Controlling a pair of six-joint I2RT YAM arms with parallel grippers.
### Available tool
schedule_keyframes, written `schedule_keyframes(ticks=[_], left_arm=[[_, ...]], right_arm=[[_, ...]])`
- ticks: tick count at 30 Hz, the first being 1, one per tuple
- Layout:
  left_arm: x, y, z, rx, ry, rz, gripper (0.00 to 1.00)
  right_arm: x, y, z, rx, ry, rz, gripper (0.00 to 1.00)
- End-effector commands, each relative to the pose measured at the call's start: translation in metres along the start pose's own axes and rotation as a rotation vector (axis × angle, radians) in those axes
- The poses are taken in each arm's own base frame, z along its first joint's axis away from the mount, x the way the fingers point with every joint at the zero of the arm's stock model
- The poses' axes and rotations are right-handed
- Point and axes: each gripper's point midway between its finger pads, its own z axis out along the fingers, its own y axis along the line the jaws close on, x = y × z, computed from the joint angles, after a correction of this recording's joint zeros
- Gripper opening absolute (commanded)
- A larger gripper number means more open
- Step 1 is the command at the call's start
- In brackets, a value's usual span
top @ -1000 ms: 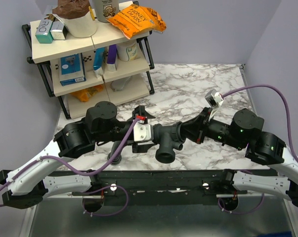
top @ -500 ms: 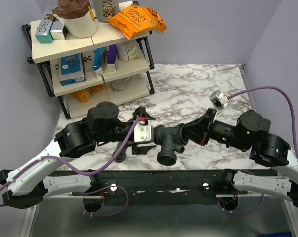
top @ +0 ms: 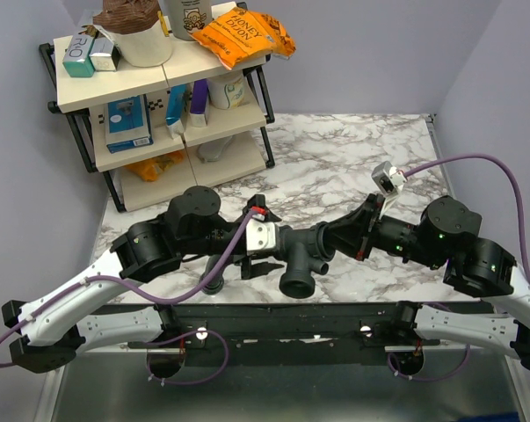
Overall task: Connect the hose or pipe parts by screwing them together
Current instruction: Install the adaptor on the pipeline.
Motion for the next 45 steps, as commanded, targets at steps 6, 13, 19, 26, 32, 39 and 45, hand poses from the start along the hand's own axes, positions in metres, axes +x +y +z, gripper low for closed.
schedule_keyframes(ticks=[6, 13, 19, 26, 32, 39, 45], left_arm=[[-0.019, 0.01, 0.001, -0.047, -0.095, -0.046, 0.97], [-0.018, 0.005, 0.004, -0.014, -0.105, -0.071, 0.8], [-0.025, 0.002, 0.003, 0.011, -0.139, -0.083, 0.41], [-0.03, 0.005, -0.004, -0.003, -0.143, -0.076, 0.0], [-0.036, 0.01, -0.006, -0.024, -0.163, -0.094, 0.0], [-0.039, 0.004, -0.007, 0.014, -0.171, -0.111, 0.17], [-0.031, 0.0, -0.003, 0.029, -0.15, -0.127, 0.8]], right_arm=[[-0.024, 0.016, -0.008, -0.069, -0.102, 0.03, 0.01], [-0.025, 0.017, -0.008, -0.075, -0.106, 0.031, 0.01], [-0.018, 0.015, -0.005, -0.077, -0.101, 0.049, 0.0], [-0.009, 0.003, -0.004, -0.023, -0.101, 0.071, 0.01], [-0.005, -0.004, 0.0, 0.01, -0.092, 0.077, 0.01], [-0.003, -0.008, 0.006, 0.015, -0.119, 0.093, 0.01], [-0.01, -0.003, 0.004, -0.005, -0.134, 0.084, 0.01]])
